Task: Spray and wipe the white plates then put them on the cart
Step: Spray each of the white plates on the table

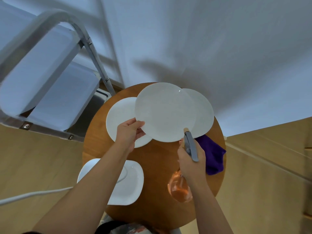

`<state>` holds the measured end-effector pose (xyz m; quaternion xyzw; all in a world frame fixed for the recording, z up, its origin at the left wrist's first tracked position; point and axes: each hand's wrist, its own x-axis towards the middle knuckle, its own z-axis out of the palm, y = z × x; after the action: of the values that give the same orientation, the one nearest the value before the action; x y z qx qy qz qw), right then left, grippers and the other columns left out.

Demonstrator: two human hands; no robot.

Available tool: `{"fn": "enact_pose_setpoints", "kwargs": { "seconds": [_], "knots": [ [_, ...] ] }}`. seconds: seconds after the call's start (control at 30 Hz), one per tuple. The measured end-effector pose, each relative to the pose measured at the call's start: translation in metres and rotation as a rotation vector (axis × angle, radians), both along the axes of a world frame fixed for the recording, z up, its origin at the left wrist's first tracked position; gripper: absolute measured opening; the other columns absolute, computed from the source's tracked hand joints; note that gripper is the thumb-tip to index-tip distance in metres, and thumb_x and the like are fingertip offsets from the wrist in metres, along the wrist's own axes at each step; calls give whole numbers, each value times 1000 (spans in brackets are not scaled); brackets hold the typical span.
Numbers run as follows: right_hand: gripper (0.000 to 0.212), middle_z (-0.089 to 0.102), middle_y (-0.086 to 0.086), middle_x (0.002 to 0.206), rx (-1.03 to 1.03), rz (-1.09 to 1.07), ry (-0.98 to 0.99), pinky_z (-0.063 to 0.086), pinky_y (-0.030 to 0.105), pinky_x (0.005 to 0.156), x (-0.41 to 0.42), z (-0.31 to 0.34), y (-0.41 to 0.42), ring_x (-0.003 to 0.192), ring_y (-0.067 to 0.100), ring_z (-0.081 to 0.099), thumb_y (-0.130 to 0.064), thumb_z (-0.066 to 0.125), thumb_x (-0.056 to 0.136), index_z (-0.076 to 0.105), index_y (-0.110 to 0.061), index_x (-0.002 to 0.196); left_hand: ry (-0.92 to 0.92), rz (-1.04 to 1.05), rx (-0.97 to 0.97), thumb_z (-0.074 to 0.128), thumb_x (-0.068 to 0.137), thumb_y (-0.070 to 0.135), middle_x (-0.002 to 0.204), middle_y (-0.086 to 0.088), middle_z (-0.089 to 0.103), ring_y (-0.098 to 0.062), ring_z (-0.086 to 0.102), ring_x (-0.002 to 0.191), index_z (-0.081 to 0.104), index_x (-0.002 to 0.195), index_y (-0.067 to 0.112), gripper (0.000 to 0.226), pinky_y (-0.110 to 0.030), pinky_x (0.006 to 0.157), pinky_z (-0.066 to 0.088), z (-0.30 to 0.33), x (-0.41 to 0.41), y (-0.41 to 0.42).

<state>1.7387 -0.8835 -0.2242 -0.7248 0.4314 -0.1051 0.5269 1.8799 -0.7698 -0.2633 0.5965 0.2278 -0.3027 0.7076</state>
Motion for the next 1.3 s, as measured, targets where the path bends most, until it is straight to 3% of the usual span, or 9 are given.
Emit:
{"fn": "enact_pose_setpoints", "kwargs": {
  "seconds": [0.17, 0.27, 0.4, 0.5, 0.63, 0.73, 0.9, 1.1, 1.3],
  "knots": [
    [35, 49, 2, 64, -48, -34, -7, 46, 25, 52, -11, -2, -15, 58, 18, 50, 0, 59, 85, 46, -29, 72, 35, -30, 7, 60, 89, 1, 104, -6, 70, -22, 69, 88, 63, 115, 6, 27, -29, 70, 60, -2, -11, -35],
    [41, 45, -7, 62, -101, -24, -18, 43, 17, 49, -18, -2, -22, 54, 13, 47, 5, 61, 82, 45, -31, 70, 61, -8, 9, 61, 89, 0, 98, -4, 69, -22, 69, 85, 63, 116, 5, 28, -25, 60, 59, -3, -15, -55],
    [45, 46, -12, 63, -96, -29, -32, 43, 7, 48, -23, -4, -34, 62, -1, 55, 7, 62, 80, 46, -34, 71, 76, -4, 68, 62, 88, 1, 102, -5, 67, -23, 66, 92, 63, 115, 7, 27, -28, 66, 58, -7, -18, -78],
    [45, 46, -14, 63, -71, -52, -16, 42, 4, 47, -27, -6, -42, 57, 11, 54, 6, 63, 80, 46, -34, 69, 51, -9, 125, 63, 88, 3, 108, -5, 65, -24, 65, 97, 63, 117, 7, 29, -25, 61, 57, -14, -20, -95],
    [45, 47, -15, 67, -56, -41, -10, 41, 2, 50, -28, -6, -48, 58, 12, 52, 3, 63, 82, 44, -37, 72, -70, -95, 292, 57, 93, 10, 106, -2, 63, -20, 60, 96, 64, 115, 11, 23, -21, 61, 55, -27, -23, -108],
    [45, 49, -13, 67, -47, -14, -6, 43, 3, 51, -29, -6, -54, 58, 11, 53, 3, 62, 83, 45, -37, 73, -296, -274, 527, 50, 96, 20, 95, -7, 63, -20, 58, 88, 63, 94, 15, 14, -26, 70, 52, -34, -23, -106],
    [41, 50, -11, 67, -4, 10, -11, 42, 4, 50, -28, -7, -59, 58, 9, 54, 2, 61, 83, 47, -35, 74, -426, -519, 896, 44, 99, 41, 123, -13, 47, -23, 51, 106, 50, 135, 20, 42, -32, 91, 45, -40, -19, -101],
    [40, 49, -9, 67, 23, 61, 5, 44, 6, 50, -26, -13, -55, 57, 14, 51, 1, 61, 83, 47, -35, 74, -425, -729, 946, 30, 99, 51, 133, -17, 43, -31, 49, 119, 24, 149, 21, 59, -41, 97, 45, -50, -24, -96],
    [39, 50, -8, 66, 45, 127, 10, 44, 5, 50, -19, -14, -43, 56, 12, 50, 2, 62, 83, 48, -33, 72, -393, -466, 1021, 41, 99, 40, 141, -17, 41, -34, 44, 126, 33, 146, 13, 54, -45, 102, 39, -57, -6, -47]
  ]
}}
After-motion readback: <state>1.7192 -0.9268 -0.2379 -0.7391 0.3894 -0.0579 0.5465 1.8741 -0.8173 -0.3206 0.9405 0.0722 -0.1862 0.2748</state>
